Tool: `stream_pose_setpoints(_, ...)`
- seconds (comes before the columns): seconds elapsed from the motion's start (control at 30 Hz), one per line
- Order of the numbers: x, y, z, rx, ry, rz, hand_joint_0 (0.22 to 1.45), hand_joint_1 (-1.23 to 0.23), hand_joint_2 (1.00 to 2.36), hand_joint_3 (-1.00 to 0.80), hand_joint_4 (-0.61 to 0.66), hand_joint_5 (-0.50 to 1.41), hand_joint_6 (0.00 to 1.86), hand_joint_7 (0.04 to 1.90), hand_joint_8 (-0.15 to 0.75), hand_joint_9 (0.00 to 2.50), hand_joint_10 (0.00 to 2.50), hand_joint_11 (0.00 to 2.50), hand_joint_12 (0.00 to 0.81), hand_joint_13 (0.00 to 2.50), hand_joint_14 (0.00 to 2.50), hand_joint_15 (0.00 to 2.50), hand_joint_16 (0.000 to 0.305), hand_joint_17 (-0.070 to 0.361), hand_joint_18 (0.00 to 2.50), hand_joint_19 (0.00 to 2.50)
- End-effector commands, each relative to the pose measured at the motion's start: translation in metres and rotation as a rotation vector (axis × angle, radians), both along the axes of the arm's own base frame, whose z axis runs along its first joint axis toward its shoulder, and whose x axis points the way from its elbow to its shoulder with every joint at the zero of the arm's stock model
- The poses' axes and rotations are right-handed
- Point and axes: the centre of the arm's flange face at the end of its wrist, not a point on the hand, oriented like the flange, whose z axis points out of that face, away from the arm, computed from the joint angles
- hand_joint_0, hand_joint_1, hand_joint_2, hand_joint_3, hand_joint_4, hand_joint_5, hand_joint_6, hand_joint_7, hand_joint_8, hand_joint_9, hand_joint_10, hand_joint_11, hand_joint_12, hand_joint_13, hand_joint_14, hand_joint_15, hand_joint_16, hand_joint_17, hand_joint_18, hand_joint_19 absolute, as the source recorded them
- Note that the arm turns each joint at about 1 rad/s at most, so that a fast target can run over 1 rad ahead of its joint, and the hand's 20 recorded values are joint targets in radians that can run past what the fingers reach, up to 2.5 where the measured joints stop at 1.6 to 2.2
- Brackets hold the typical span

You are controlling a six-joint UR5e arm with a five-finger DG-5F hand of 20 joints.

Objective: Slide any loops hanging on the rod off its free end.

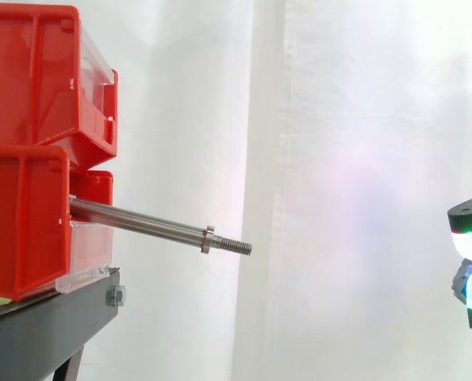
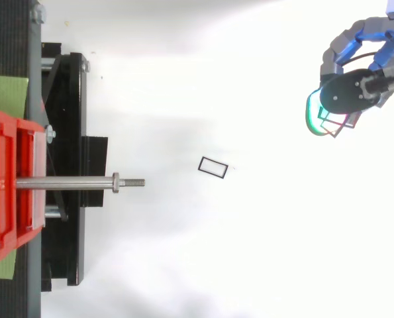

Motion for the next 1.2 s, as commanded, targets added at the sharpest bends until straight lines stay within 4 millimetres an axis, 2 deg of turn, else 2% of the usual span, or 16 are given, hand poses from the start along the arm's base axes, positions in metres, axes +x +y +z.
stream_pose_setpoints(0.0, 0.0002, 0.0009, -0.0001, 0.000, 0.000, 0.002, 0.61, -0.51, 1.00, -0.45, 0.06, -0.10, 0.84, 0.97, 0.266, 1.00, 0.01, 0.30, 0.324, 0.71, 0.01, 0.19, 0.043, 0.097, 0.73, 0.47)
stream_pose_setpoints(0.1, -0.0001, -0.0002, -0.0001, 0.000, 0.000, -0.001, 0.60, -0.58, 1.01, -0.34, 0.06, -0.11, 0.85, 0.99, 0.271, 0.99, 0.01, 0.30, 0.329, 0.71, 0.01, 0.20, 0.043, 0.098, 0.73, 0.47)
stream_pose_setpoints(0.3, -0.0001, -0.0002, -0.0001, 0.000, 0.000, -0.001, 0.60, -0.73, 1.01, -0.25, 0.10, -0.13, 0.89, 0.91, 0.295, 0.95, 0.01, 0.31, 0.363, 0.71, 0.01, 0.19, 0.050, 0.113, 0.77, 0.44)
stream_pose_setpoints(0.37, 0.0001, 0.0007, -0.0001, -0.001, 0.000, 0.001, 0.61, -0.78, 1.01, -0.25, 0.09, -0.14, 0.90, 0.91, 0.279, 0.91, 0.01, 0.31, 0.354, 0.69, 0.01, 0.20, 0.048, 0.109, 0.74, 0.44)
stream_pose_setpoints(0.6, 0.0004, 0.0017, -0.0001, 0.000, 0.000, 0.002, 0.63, -0.81, 1.01, -0.34, 0.08, -0.15, 0.91, 0.89, 0.261, 0.89, 0.01, 0.32, 0.337, 0.67, 0.01, 0.19, 0.045, 0.101, 0.71, 0.45)
stream_pose_setpoints(0.73, 0.0009, 0.0026, 0.0005, -0.001, -0.001, 0.004, 0.63, -0.81, 1.01, -0.37, 0.08, -0.15, 0.91, 0.89, 0.258, 0.89, 0.01, 0.32, 0.334, 0.67, 0.01, 0.19, 0.045, 0.100, 0.71, 0.44)
stream_pose_setpoints(1.0, 0.0005, 0.0026, 0.0005, 0.000, 0.002, 0.003, 0.59, -0.59, 1.01, -0.43, 0.07, -0.12, 0.88, 0.97, 0.269, 0.97, 0.01, 0.30, 0.328, 0.69, 0.01, 0.20, 0.044, 0.099, 0.70, 0.48)
stream_pose_setpoints(1.17, 0.0005, 0.0026, 0.0005, 0.001, 0.002, 0.002, 0.60, -0.59, 1.01, -0.38, 0.05, -0.11, 0.88, 0.96, 0.269, 0.98, 0.01, 0.30, 0.329, 0.70, 0.01, 0.20, 0.044, 0.099, 0.71, 0.49)
